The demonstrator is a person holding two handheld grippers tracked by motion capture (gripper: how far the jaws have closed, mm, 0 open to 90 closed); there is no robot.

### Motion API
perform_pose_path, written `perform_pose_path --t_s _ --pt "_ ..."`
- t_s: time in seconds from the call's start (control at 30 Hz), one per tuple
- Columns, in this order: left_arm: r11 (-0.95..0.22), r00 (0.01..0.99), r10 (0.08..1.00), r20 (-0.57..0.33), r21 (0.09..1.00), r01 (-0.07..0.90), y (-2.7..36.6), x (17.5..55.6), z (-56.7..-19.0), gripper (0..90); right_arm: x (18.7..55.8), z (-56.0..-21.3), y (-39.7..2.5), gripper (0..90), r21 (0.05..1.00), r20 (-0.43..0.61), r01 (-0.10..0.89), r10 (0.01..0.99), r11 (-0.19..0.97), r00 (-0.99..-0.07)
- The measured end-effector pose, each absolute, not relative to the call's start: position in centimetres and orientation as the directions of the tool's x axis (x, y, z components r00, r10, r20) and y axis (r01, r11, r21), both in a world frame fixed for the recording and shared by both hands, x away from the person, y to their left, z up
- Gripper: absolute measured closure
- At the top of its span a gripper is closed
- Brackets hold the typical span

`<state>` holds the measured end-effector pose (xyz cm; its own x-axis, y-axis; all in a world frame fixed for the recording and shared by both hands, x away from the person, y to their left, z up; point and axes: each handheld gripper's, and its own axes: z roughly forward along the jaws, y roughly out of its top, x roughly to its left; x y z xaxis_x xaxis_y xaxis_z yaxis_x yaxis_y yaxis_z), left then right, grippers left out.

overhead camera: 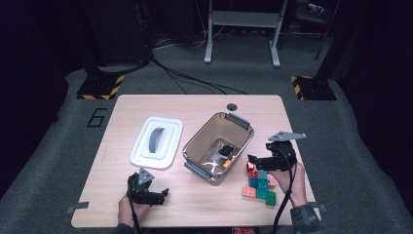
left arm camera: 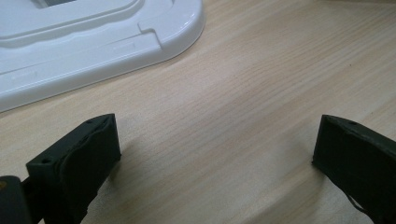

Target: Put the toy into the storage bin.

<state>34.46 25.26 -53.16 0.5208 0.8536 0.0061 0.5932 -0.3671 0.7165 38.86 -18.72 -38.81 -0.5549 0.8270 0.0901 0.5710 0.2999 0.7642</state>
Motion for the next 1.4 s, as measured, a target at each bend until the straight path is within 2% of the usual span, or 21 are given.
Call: perform_pose_path --t_s 0.33,0.47,0.6,0.7,0.83,0.9,0.93,1.4 --pt "-0.367 0.521 0.854 0.006 0.716 0.593 25.3 34.5 -53.2 0.5 36.9 -42.7 -22.2 6.8 0.72 0.122 0.646 0.871 0.252 -0.476" --pt "-0.367 0.521 0.854 0.006 0.717 0.593 25.3 34.5 -53.2 0.5 36.6 -44.4 -23.3 0.0 0.691 0.119 0.685 0.899 0.23 -0.422" --pt "-0.367 0.521 0.854 0.006 0.716 0.593 25.3 34.5 -53.2 0.5 36.4 -46.1 -23.9 0.0 0.66 0.143 0.726 0.916 0.193 -0.374" --pt "-0.367 0.521 0.854 0.006 0.716 0.593 25.3 34.5 -53.2 0.5 36.3 -47.1 -24.1 9.1 0.652 0.143 0.735 0.922 0.187 -0.361" --pt "-0.368 0.521 0.853 0.006 0.716 0.593 25.3 34.5 -53.2 0.5 36.1 -48.1 -23.9 26.6 0.646 0.144 0.744 0.93 0.17 -0.338" --pt "-0.367 0.521 0.854 0.006 0.716 0.593 25.3 34.5 -53.2 0.5 36.1 -48.3 -24.0 31.5 0.643 0.15 0.748 0.93 0.166 -0.335" --pt "-0.368 0.521 0.853 0.006 0.716 0.593 25.3 34.5 -53.2 0.5 36.0 -48.5 -24.1 37.7 0.641 0.146 0.75 0.933 0.164 -0.329" --pt "-0.359 0.517 0.856 0.0 0.719 0.595 25.2 34.5 -53.2 0.6 35.9 -49.0 -24.1 66.0 0.603 0.176 0.789 0.945 0.119 -0.277"
